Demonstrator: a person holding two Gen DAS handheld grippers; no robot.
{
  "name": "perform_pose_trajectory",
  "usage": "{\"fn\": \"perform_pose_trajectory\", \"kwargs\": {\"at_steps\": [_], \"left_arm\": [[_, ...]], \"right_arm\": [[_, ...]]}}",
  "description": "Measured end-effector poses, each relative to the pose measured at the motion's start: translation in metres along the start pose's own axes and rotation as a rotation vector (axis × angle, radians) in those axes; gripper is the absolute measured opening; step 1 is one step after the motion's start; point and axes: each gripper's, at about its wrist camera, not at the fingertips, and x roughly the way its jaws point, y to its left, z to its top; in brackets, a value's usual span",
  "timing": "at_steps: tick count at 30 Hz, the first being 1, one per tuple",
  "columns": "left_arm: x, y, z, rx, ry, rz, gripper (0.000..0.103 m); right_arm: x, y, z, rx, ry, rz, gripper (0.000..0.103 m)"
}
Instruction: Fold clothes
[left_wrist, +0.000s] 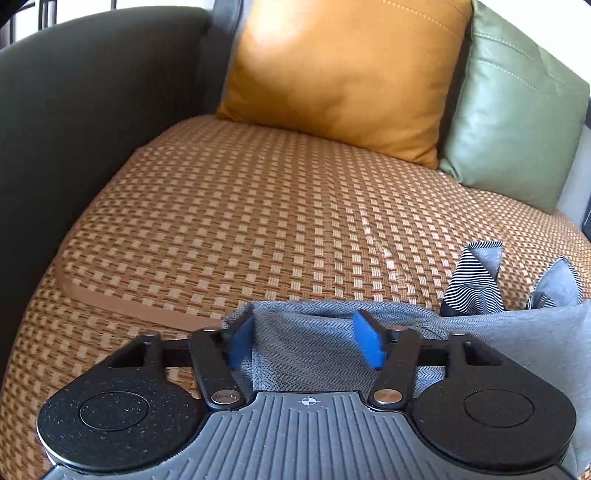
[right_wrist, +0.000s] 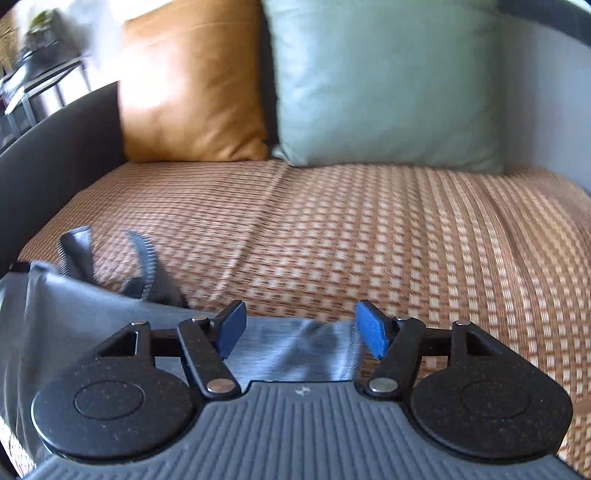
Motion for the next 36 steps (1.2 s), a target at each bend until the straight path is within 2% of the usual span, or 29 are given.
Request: {"fn": "perform_pose_trajectory", "kwargs": {"at_steps": [1,2,3,4,6,8,12,14,15,16,17,18,19,20,21,23,25,27,29,32,36], "left_arm": [[0.002,-0.001,-0.001,-0.002,0.0,0.012,0.011],[0.003,-0.002,-0.002,-0.005,0.0,0.023,0.003],[0.002,0.0,-0.004,-0.025,-0.021,0.017,0.001],[0.0,0.003,-0.005,-0.046,-0.042,0.013,0.0],[-0.008,0.01,-0.007,-0.082,-0.096,0.024,0.0],[-0.006,0.019,-0.006,-0.108,-0.094,0.051,0.0],[0.019,0.021,-0.007,-0.09,-0.04,0.12,0.0],[0.025,0.013,-0.007,-0.038,-0.036,0.153,0.0],[0.023,0.009,-0.005,-0.014,-0.033,0.16,0.005],[0.017,0.007,-0.001,0.002,-0.036,0.155,0.025],[0.006,0.006,0.002,0.009,-0.056,0.148,0.029],[-0.007,0.004,0.005,0.007,-0.092,0.147,0.03],[-0.019,0.002,0.009,0.002,-0.118,0.143,0.037],[-0.03,0.001,0.014,-0.004,-0.144,0.139,0.04],[-0.038,-0.004,0.022,0.0,-0.151,0.105,0.04],[-0.039,-0.023,0.035,0.012,-0.108,0.01,0.04],[-0.037,-0.045,0.044,0.024,-0.059,-0.087,0.041],[-0.026,-0.069,0.046,0.016,0.004,-0.151,0.043],[-0.012,-0.092,0.049,0.005,0.066,-0.198,0.044],[0.007,-0.119,0.048,0.027,0.125,-0.193,0.054],[0.028,-0.136,0.047,0.053,0.174,-0.175,0.055]], "right_arm": [[0.003,-0.005,-0.001,0.023,0.017,0.004,0.071],[0.006,-0.007,-0.003,0.041,0.042,0.013,0.042],[0.007,-0.009,-0.004,0.058,0.059,0.035,0.007],[0.003,-0.011,-0.006,0.078,0.039,0.058,0.004],[-0.012,-0.016,-0.01,0.107,-0.041,0.097,0.003],[-0.016,-0.027,-0.012,0.163,-0.081,0.081,0.003],[0.01,-0.04,-0.02,0.199,-0.012,-0.01,0.003],[0.023,-0.041,-0.023,0.242,0.004,-0.008,0.005],[0.021,-0.038,-0.02,0.237,0.006,-0.013,0.008],[0.019,-0.034,-0.016,0.228,0.01,-0.02,0.013],[0.017,-0.031,-0.011,0.218,0.015,-0.027,0.027],[0.005,-0.023,-0.007,0.176,-0.021,-0.049,0.042],[-0.007,-0.015,-0.003,0.129,-0.062,-0.074,0.046],[-0.018,-0.007,0.001,0.088,-0.092,-0.063,0.048],[-0.029,0.002,0.006,0.049,-0.12,-0.047,0.048],[-0.035,0.02,0.016,0.026,-0.119,0.03,0.048],[-0.03,0.042,0.023,0.008,-0.081,0.11,0.048],[-0.018,0.065,0.028,-0.022,-0.021,0.172,0.046],[-0.002,0.083,0.027,-0.064,0.03,0.145,0.046],[0.018,0.09,0.026,-0.045,0.098,0.142,0.046],[0.033,0.094,0.024,-0.04,0.165,0.148,0.045]]}}
